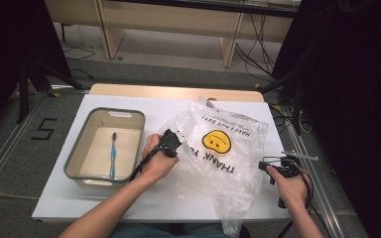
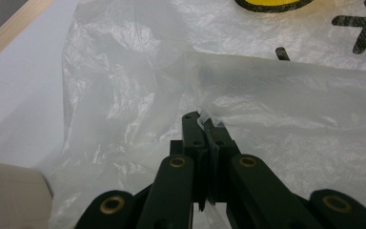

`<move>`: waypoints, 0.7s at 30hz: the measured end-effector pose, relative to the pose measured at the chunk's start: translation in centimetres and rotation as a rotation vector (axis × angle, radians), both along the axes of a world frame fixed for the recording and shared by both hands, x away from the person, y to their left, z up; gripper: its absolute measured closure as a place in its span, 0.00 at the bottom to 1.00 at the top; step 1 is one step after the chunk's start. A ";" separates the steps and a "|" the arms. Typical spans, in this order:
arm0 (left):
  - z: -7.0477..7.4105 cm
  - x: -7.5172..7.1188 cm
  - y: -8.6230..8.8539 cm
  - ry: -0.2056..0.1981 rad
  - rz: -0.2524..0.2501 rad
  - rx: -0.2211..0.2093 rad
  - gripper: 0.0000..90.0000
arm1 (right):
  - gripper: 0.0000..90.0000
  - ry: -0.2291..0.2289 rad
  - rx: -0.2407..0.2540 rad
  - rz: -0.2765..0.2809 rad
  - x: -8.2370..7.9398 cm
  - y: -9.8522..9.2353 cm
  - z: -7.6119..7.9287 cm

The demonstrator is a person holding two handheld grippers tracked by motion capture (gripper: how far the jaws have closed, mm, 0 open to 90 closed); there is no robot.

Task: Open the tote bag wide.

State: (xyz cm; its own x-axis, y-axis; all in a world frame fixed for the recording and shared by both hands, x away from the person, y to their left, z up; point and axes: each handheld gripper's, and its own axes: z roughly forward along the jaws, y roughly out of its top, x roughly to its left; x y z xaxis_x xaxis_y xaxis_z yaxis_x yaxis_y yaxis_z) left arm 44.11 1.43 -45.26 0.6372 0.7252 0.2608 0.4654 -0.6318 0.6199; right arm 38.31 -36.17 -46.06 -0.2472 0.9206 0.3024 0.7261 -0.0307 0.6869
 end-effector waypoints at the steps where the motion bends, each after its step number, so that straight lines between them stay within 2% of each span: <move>1: 0.0 0.2 0.0 0.001 0.006 0.000 0.99 | 0.97 0.011 0.007 0.005 0.0 0.1 -0.1; 4: -0.2 0.7 -0.1 0.002 0.023 0.000 0.99 | 0.97 0.019 0.001 0.018 0.0 0.3 -0.3; 8: -0.4 1.4 -0.1 0.012 0.058 -0.033 0.98 | 0.92 0.023 -0.016 0.055 0.1 0.8 -0.4; 9: -0.5 1.5 -0.1 0.009 0.059 -0.031 0.97 | 0.89 0.025 -0.027 0.066 0.1 0.9 -0.4; 10: -0.5 1.5 -0.1 0.008 0.060 -0.028 0.93 | 0.81 0.032 -0.052 0.082 0.1 1.1 -0.4; 12: -0.6 1.5 -0.1 0.013 0.055 -0.021 0.87 | 0.70 0.010 -0.106 0.078 0.0 1.2 -0.2; 13: -0.6 1.4 -0.1 0.008 0.052 -0.014 0.87 | 0.70 0.010 -0.106 0.078 0.0 1.2 -0.2; 14: -0.6 1.3 -0.1 0.010 0.045 -0.001 0.78 | 0.61 -0.037 -0.163 0.069 -0.2 1.2 0.4; 15: -0.6 1.2 -0.1 0.016 0.041 0.006 0.74 | 0.58 -0.059 -0.188 0.064 -0.4 1.3 0.8; 17: -0.5 0.8 0.0 0.027 0.035 0.011 0.66 | 0.51 -0.111 -0.223 0.041 -0.7 1.3 1.4; 18: -0.5 0.7 0.0 0.034 0.034 0.011 0.66 | 0.51 -0.111 -0.223 0.041 -0.7 1.3 1.4; 19: -0.4 0.5 0.1 0.036 0.029 0.013 0.62 | 0.50 -0.137 -0.243 0.032 -0.8 1.3 1.8; 21: -0.2 0.1 0.1 0.025 0.027 0.002 0.52 | 0.48 -0.212 -0.264 0.020 -1.2 1.4 2.5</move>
